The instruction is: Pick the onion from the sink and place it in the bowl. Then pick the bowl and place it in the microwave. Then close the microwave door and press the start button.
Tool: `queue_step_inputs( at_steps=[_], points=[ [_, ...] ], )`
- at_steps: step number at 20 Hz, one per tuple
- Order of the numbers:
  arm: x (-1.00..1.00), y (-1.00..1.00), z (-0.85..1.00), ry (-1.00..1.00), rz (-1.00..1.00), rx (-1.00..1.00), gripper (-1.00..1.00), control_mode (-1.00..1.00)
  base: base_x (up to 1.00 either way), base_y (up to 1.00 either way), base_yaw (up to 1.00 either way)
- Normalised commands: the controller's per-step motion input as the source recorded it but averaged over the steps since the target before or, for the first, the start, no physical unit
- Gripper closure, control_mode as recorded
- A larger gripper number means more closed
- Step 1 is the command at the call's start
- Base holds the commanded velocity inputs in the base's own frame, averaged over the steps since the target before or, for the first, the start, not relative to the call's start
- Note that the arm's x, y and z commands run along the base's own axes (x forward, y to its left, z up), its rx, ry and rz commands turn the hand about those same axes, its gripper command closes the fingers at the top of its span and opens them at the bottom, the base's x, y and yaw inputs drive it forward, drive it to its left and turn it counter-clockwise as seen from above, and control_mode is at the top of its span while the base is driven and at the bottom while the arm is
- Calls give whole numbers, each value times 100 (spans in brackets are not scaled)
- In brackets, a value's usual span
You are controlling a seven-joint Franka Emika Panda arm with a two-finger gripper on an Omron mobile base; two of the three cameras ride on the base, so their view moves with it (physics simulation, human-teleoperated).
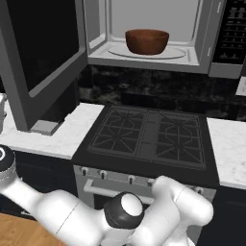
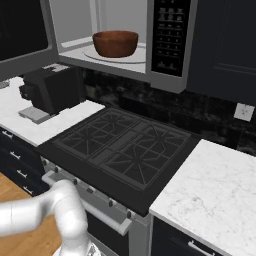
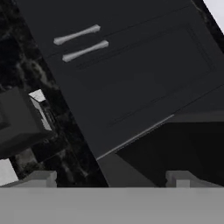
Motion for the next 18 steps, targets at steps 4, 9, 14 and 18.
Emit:
queue_step_inputs(
  at_steps=[4,9,14,18],
  points=[
    [-15,-100,41,-15,0,17,-100,-100,0,0,0],
    [-7,-100,36,-7,0,24,-100,-100,0,0,0],
    [-14,-100,37,-3,0,23,-100,-100,0,0,0],
    [-17,-100,38,-2,0,23,-100,-100,0,0,0]
  ],
)
